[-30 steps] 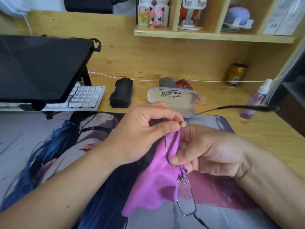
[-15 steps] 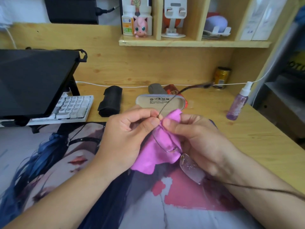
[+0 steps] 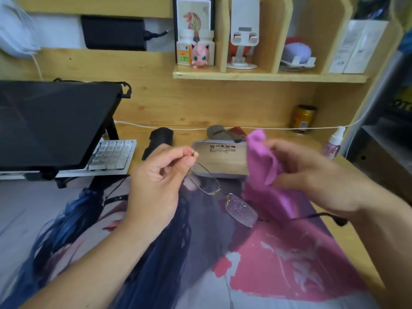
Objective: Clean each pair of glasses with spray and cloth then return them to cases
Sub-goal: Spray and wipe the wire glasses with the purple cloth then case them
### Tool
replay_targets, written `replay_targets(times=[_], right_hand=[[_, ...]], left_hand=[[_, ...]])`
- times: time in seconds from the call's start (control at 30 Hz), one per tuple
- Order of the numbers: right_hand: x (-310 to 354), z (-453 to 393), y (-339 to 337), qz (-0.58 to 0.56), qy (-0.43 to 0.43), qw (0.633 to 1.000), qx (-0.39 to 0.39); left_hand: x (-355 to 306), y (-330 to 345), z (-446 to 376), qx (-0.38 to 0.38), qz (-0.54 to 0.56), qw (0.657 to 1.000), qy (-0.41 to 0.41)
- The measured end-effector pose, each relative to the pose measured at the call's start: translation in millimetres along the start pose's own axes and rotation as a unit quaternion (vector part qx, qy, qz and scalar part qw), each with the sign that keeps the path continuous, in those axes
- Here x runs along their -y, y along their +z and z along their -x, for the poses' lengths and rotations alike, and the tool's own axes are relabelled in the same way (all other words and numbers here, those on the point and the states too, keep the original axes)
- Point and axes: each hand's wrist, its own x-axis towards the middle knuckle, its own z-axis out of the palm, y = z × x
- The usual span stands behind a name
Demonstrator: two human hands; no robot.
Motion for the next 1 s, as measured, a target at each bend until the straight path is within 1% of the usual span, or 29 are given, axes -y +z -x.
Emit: replay_targets(times=[0.07,0.1,0.13,0.17,0.23,0.3,0.33,0.4,0.43,0.5,0.53,0.57,0.6,0.63,0.7,0.77,0.8,0.83,0.87,0.9,0.97,1.0], right_hand=[[-3,5,11,-0.021,0.02,0.992,0.12],[-6,6,15,-0.039,0.029,0.986,0.158],[-9,6,18,-0.065,0.037,0.982,0.173],[-11,5,20,-0.093,0.04,0.981,0.163],[-12,1,22,-0.121,0.036,0.987,0.096],[-15,-3,27,-0.11,0.032,0.993,0.033],[-16,-5,30,-0.086,0.03,0.996,0.026],[-20,-8,36,-0.071,0.037,0.996,0.032],[-21,-8,38,-0.1,0.044,0.993,0.039],[-20,-6,39,-0.173,0.046,0.981,0.081],[-18,-5,40,-0.173,0.038,0.979,0.095],[-16,-3,40,-0.159,0.034,0.983,0.089],[-15,-3,41,-0.148,0.035,0.987,0.06],[-16,-5,40,-0.144,0.043,0.989,0.005],[-19,-13,35,-0.143,0.049,0.978,-0.142],[-17,-22,23,-0.148,0.019,0.943,-0.296],[-12,-24,16,-0.158,-0.014,0.924,-0.348],[-3,-24,10,-0.168,-0.055,0.91,-0.374],[5,-24,4,-0.171,-0.092,0.906,-0.376],[12,-24,2,-0.163,-0.119,0.912,-0.357],[18,-23,4,-0.119,-0.122,0.942,-0.288],[18,-20,9,-0.102,-0.111,0.961,-0.233]], left_hand=[[2,-3,-3,-0.012,-0.001,1.0,0.005],[3,-4,-4,-0.014,-0.007,1.0,0.009],[2,-5,-4,-0.013,-0.014,1.0,0.014],[2,-6,-4,-0.012,-0.02,1.0,0.017],[-2,-5,-3,-0.011,-0.03,0.999,0.025],[-5,-5,-2,-0.007,-0.042,0.998,0.041],[-5,-4,-2,-0.003,-0.051,0.998,0.049],[-6,-4,-1,0.005,-0.065,0.996,0.061],[-6,-4,-1,0.006,-0.067,0.996,0.064],[-8,-6,-1,0.001,-0.062,0.996,0.069],[-8,-7,-2,-0.001,-0.06,0.996,0.071],[-8,-9,-2,-0.002,-0.061,0.996,0.072],[-7,-10,-3,-0.002,-0.063,0.996,0.07],[-7,-10,-3,-0.003,-0.063,0.996,0.066],[-6,-10,-4,-0.006,-0.057,0.997,0.056],[-5,-9,-4,-0.005,-0.047,0.998,0.049],[-6,-9,-4,-0.005,-0.042,0.998,0.046],[-6,-8,-4,-0.007,-0.039,0.998,0.044],[-6,-7,-4,-0.011,-0.038,0.998,0.042],[-6,-7,-4,-0.014,-0.039,0.998,0.041],[-5,-8,-5,-0.024,-0.046,0.998,0.041],[-4,-9,-5,-0.03,-0.051,0.997,0.041]])
